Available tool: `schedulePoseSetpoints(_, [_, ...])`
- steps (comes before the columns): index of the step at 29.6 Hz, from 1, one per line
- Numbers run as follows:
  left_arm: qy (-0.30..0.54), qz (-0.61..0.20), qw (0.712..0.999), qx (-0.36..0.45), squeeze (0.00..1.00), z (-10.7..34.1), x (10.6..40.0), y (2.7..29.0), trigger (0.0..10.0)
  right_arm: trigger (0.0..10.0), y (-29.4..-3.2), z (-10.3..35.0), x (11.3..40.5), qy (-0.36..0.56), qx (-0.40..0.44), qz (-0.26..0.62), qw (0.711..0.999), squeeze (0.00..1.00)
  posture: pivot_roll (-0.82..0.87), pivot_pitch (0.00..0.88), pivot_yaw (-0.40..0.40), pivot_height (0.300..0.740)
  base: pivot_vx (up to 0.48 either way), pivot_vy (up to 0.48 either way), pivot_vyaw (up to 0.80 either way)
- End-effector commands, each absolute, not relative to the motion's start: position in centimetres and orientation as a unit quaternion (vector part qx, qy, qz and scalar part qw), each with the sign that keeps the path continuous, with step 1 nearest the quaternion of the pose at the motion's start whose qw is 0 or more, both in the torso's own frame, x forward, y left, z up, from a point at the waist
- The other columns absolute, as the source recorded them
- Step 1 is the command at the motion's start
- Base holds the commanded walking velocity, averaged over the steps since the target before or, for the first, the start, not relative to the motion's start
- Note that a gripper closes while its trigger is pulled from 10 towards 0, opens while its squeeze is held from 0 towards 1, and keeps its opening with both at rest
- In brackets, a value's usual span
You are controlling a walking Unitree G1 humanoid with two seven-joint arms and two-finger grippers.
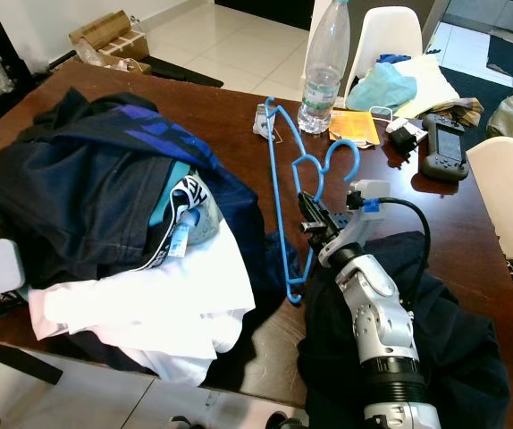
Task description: Hang hanger
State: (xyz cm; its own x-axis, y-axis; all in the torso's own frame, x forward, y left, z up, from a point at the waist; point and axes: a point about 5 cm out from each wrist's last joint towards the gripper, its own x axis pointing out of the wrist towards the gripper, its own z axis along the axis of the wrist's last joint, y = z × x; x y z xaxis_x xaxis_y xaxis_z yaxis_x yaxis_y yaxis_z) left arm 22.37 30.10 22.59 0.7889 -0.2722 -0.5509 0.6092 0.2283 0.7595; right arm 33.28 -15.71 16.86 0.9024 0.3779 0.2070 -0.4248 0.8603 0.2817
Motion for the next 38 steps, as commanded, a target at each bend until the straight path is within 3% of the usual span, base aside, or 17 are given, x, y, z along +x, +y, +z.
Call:
schedulePoseSetpoints(1, [0.189,-0.319,0.76,0.533,0.0,20.2,21.9,29.9,10.0,10.0,-16.6,15.9,32.9,-0.058,0.156,0.191,0.967,0.0,0.25,0.176,-0.056,0.74,0.0,0.0,0.0])
schedulePoseSetpoints(3, [0.194,-0.319,0.759,0.533,0.0,19.8,21.9,30.0,10.0,10.0,-16.6,15.9,33.0,-0.058,0.156,0.19,0.968,0.0,0.25,0.177,-0.058,0.74,0.0,0.0,0.0])
schedulePoseSetpoints(4, [0.199,-0.32,0.758,0.532,0.0,19.6,21.9,30.1,8.9,10.0,-16.6,15.9,33.0,-0.057,0.155,0.19,0.968,0.0,0.25,0.177,-0.059,0.74,0.0,0.0,0.0])
schedulePoseSetpoints(5, [0.201,-0.321,0.758,0.531,0.0,19.6,21.8,30.2,2.9,10.0,-16.7,15.9,33.0,-0.056,0.154,0.189,0.968,0.0,0.25,0.177,-0.06,0.74,0.0,0.0,0.0])
schedulePoseSetpoints(6, [0.201,-0.321,0.758,0.531,0.0,19.6,21.8,30.2,2.9,10.0,-16.7,15.9,33.0,-0.056,0.154,0.189,0.968,0.0,0.25,0.177,-0.06,0.74,0.0,0.0,0.0])
schedulePoseSetpoints(7, [0.201,-0.325,0.759,0.528,0.0,19.8,21.8,30.1,0.0,10.0,-16.7,15.9,33.0,-0.056,0.153,0.189,0.968,0.0,0.25,0.176,-0.062,0.74,0.0,0.0,0.0])
schedulePoseSetpoints(27, [0.189,-0.343,0.755,0.525,0.0,25.8,20.9,29.5,0.0,10.0,-16.6,15.7,33.2,-0.051,0.151,0.193,0.968,0.0,0.25,0.161,-0.063,0.74,0.0,0.0,0.0])
schedulePoseSetpoints(28, [0.196,-0.325,0.752,0.539,0.0,26.2,21.0,30.1,1.4,10.0,-16.6,15.7,33.2,-0.05,0.151,0.194,0.968,0.0,0.25,0.16,-0.062,0.74,0.0,0.0,0.0])
schedulePoseSetpoints(29, [0.201,-0.267,0.752,0.568,0.0,26.6,21.7,31.6,10.0,10.0,-16.5,15.6,33.2,-0.05,0.151,0.195,0.968,0.0,0.26,0.154,-0.063,0.74,0.0,0.0,0.0])
schedulePoseSetpoints(38, [0.136,-0.091,0.767,0.621,0.0,29.1,24.6,34.2,10.0,10.0,-16.2,15.6,33.2,-0.05,0.15,0.201,0.967,0.0,0.25,0.142,-0.064,0.74,0.0,0.0,0.0])
